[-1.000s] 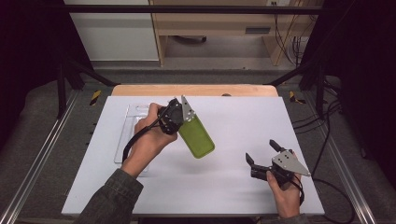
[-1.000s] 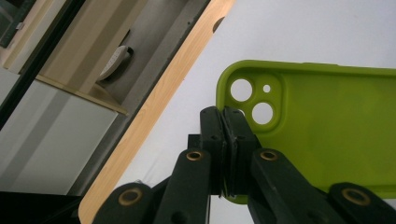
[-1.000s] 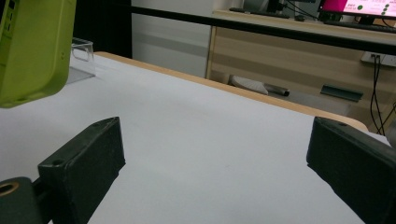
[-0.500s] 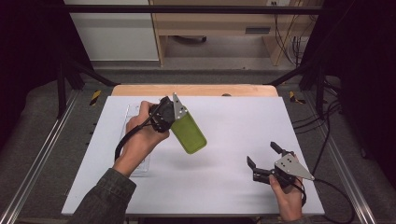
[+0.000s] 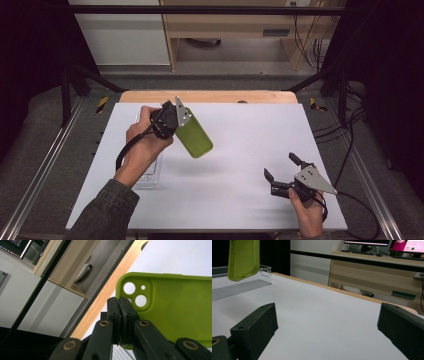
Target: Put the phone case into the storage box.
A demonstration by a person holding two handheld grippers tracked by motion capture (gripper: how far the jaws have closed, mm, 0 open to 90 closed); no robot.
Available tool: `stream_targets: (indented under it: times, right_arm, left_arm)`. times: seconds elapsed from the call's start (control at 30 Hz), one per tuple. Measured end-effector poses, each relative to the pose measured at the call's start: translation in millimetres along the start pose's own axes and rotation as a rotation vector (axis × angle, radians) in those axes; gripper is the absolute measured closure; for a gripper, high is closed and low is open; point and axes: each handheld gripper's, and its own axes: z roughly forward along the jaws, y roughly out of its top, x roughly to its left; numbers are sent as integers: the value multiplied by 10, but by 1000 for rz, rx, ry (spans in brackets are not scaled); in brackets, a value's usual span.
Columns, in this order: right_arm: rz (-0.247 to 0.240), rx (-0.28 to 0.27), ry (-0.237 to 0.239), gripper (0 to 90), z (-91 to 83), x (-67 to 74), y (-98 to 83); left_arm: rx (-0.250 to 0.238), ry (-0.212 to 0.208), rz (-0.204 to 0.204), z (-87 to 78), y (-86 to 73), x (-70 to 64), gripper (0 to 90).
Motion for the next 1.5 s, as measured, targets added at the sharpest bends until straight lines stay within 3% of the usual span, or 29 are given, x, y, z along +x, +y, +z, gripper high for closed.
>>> stream_targets:
  times: [0.53, 0.67, 0.9, 1.07, 1.37, 1.5]
  right_arm:
    - [-16, -3, 26, 24, -6, 16, 0]
    - [-16, -2, 29, 24, -6, 18, -1]
    - [-10, -3, 24, 23, -6, 22, 0]
    - [-8, -3, 27, 22, -7, 19, -2]
    - [-3, -5, 26, 23, -5, 16, -1]
    - [0, -6, 32, 24, -1, 21, -3]
  left_arm:
    - [-15, 98, -13, -40, -190, 162, 875]
    - [-30, 135, 1, -73, -243, 209, 875]
    - [-27, 174, -27, -81, -327, 317, 876]
    - [-22, 217, -21, -75, -400, 404, 876]
    - [-24, 249, -49, -65, -497, 548, 877]
    - [-26, 284, -31, -57, -523, 595, 877]
